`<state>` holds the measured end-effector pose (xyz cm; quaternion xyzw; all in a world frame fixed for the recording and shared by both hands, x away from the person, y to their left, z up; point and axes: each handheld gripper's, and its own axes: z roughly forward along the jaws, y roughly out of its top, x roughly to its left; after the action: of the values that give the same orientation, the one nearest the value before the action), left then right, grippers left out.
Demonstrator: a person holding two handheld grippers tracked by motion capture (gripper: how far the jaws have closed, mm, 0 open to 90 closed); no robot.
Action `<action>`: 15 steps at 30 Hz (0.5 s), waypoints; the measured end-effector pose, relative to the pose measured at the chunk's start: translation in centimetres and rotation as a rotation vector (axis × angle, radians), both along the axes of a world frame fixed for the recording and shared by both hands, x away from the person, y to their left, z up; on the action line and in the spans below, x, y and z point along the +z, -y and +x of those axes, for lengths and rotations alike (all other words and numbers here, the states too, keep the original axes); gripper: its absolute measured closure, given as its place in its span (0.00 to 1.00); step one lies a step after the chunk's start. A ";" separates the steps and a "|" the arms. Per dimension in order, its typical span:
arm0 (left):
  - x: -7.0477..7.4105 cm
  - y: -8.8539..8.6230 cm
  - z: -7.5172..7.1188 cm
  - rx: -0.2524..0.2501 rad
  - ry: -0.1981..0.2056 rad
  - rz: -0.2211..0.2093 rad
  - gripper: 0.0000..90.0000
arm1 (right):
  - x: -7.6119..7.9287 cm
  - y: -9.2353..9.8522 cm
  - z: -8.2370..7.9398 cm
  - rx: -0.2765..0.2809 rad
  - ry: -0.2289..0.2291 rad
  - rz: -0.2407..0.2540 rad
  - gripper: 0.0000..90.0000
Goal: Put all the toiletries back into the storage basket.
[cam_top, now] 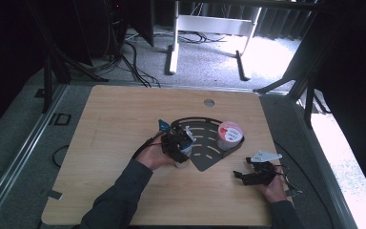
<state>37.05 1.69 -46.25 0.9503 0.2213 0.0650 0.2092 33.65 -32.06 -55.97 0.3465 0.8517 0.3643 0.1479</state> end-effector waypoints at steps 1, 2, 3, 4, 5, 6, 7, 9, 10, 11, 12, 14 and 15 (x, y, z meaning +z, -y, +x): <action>0.0 0.1 0.0 0.004 0.000 -0.006 0.61 | 0.0 0.0 0.0 0.000 0.000 0.000 0.17; 0.0 0.1 0.0 0.004 0.001 -0.005 0.61 | 0.0 0.0 0.0 0.000 0.000 0.000 0.17; 0.0 0.2 0.0 0.004 0.002 -0.005 0.61 | 0.0 0.0 0.0 0.000 0.000 0.000 0.17; 0.1 0.2 0.1 0.005 0.003 -0.006 0.61 | 0.0 0.0 0.0 0.000 0.000 0.000 0.17; 0.1 0.3 0.1 0.009 0.007 -0.010 0.61 | 0.0 0.0 0.0 0.000 -0.001 0.000 0.17; 0.1 0.4 0.1 0.015 0.010 -0.013 0.61 | 0.0 0.0 0.0 0.000 0.000 0.000 0.17; 0.1 0.4 0.1 0.015 0.011 -0.011 0.61 | 0.0 0.0 0.0 0.000 0.000 0.000 0.17; 0.2 0.6 0.1 0.017 0.011 -0.017 0.61 | 0.0 0.0 0.0 0.000 0.000 0.000 0.17; 0.2 0.6 0.1 0.017 0.011 -0.017 0.61 | 0.0 0.0 0.0 0.000 0.000 0.000 0.17; 0.2 0.6 0.1 0.017 0.011 -0.017 0.61 | 0.0 0.0 0.0 0.000 0.000 0.000 0.17; 0.2 0.9 0.2 0.020 0.017 -0.021 0.61 | 0.0 0.0 0.0 0.000 0.000 0.000 0.17; 0.3 1.0 0.2 0.025 0.016 -0.027 0.61 | 0.0 0.0 0.0 0.000 0.000 0.000 0.17; 0.3 1.1 0.3 0.026 0.016 -0.027 0.61 | 0.0 0.0 0.0 0.000 0.000 0.000 0.17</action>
<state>37.34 0.63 -45.94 0.9439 0.2327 0.0722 0.2231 33.65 -32.06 -55.96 0.3465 0.8517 0.3643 0.1478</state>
